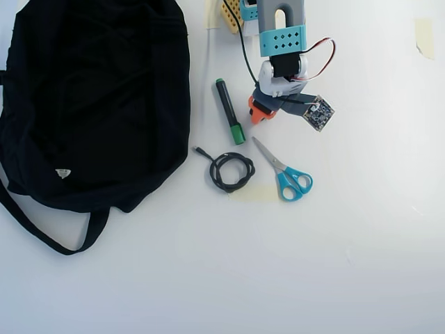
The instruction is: Put the bike light into the black bag
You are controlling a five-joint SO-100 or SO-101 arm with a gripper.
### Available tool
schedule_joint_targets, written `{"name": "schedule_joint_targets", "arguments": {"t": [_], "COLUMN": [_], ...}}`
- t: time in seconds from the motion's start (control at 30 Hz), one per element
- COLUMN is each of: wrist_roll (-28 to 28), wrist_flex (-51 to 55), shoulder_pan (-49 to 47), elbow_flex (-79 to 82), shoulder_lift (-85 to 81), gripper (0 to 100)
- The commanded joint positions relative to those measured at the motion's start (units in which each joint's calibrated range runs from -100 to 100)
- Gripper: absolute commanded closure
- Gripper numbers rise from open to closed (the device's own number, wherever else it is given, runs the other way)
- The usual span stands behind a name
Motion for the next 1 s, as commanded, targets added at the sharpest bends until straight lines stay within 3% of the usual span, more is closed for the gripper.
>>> {"name": "schedule_joint_targets", "arguments": {"t": [0.0,0.2,0.8,0.97], "wrist_roll": [-0.11,-0.21,-0.47,-2.73], "wrist_flex": [0.05,0.05,0.92,1.00], "shoulder_pan": [0.43,0.43,0.43,-0.17], "elbow_flex": [-0.57,-0.84,-3.72,-5.96], "shoulder_lift": [0.21,0.21,-1.04,-1.12], "gripper": [88,98,98,98]}}
